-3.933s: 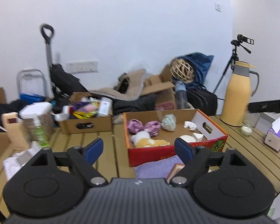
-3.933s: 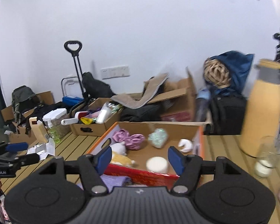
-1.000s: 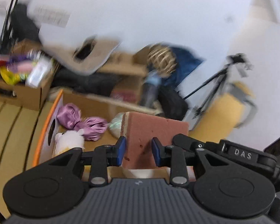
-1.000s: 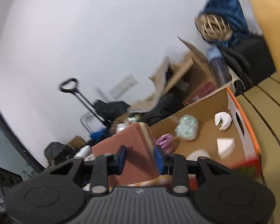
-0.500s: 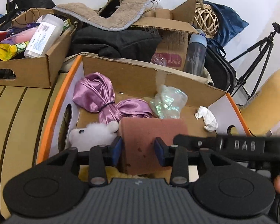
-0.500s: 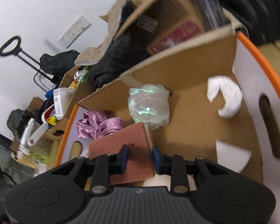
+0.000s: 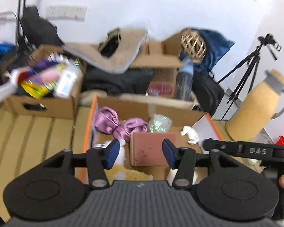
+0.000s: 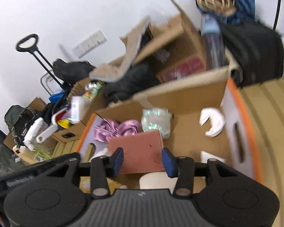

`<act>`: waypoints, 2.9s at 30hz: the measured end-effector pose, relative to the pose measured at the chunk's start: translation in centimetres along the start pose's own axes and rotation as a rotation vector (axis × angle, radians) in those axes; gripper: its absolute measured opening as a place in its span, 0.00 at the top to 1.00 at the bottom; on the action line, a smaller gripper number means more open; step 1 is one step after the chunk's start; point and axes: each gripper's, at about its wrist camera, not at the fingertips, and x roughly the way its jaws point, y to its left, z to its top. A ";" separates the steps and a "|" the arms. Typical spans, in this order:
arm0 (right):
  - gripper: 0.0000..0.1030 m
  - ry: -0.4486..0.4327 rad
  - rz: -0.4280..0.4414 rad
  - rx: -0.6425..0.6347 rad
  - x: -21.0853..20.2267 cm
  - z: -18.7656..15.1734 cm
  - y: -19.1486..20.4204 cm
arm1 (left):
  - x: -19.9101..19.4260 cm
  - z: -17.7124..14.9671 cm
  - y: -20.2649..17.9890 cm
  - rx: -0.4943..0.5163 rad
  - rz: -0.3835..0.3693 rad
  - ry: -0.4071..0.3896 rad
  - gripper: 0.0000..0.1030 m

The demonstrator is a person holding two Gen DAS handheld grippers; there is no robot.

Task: Organize soft objects
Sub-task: 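Withdraw both grippers from the box back over the table, then move both grippers down to the light blue fluffy plush, then close both grippers on the blue plush and lift it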

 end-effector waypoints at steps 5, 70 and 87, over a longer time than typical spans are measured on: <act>0.51 -0.072 -0.016 -0.047 -8.6 -1.0 1.5 | -7.9 -1.2 -0.8 0.046 0.031 -0.070 0.47; 0.45 -0.144 0.095 -0.228 -7.0 -26.9 9.3 | -8.0 -21.0 7.9 -0.098 -0.048 -0.112 0.50; 0.64 0.011 0.300 -0.068 -1.8 -24.6 7.7 | -7.9 -22.9 9.4 -0.310 -0.184 -0.014 0.62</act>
